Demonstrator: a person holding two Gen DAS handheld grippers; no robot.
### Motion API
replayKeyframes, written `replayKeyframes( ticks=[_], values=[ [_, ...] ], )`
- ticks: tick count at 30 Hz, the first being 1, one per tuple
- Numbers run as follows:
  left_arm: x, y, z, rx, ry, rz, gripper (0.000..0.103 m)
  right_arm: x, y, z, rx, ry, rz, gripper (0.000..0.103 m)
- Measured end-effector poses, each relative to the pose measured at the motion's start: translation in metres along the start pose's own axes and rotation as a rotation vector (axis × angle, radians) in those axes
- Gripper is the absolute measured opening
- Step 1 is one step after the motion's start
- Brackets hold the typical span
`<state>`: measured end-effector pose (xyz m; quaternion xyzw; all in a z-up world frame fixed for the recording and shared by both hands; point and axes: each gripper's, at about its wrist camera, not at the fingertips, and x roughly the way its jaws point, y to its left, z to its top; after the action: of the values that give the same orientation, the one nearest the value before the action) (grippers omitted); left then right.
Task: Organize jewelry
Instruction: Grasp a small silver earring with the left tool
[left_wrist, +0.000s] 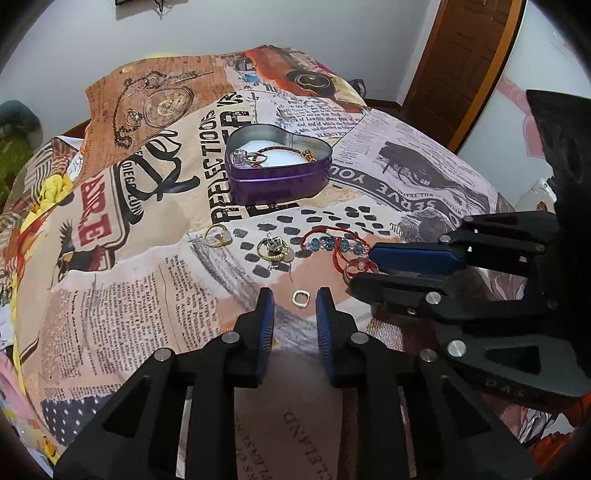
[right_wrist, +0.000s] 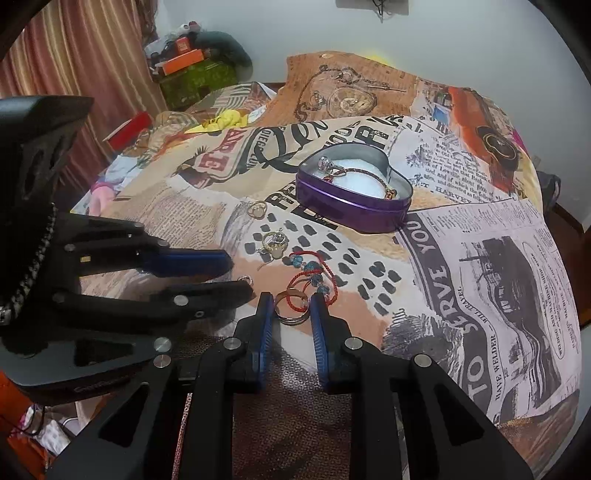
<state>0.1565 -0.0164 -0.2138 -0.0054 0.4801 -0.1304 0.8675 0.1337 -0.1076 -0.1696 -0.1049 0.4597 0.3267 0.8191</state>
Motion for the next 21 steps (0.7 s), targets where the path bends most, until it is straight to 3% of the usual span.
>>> replayKeyframes(
  ticks=[5,9,19,21],
  values=[
    [0.004,0.0,0.001,-0.004,0.001,-0.013,0.015,-0.004,-0.006,-0.001,0.029,-0.012,-0.007,0.018],
    [0.005,-0.002,0.001,-0.005,0.004,-0.022,0.003,-0.009,-0.012,-0.001,0.049,-0.023,-0.019,0.018],
    [-0.003,0.0,0.002,-0.021,-0.007,-0.014,0.001,-0.021,-0.018,0.003,0.065,-0.063,-0.033,0.018],
    [-0.003,0.004,0.002,-0.037,0.0,-0.016,0.007,-0.021,-0.018,0.003,0.066,-0.065,-0.032,0.018]
  ],
)
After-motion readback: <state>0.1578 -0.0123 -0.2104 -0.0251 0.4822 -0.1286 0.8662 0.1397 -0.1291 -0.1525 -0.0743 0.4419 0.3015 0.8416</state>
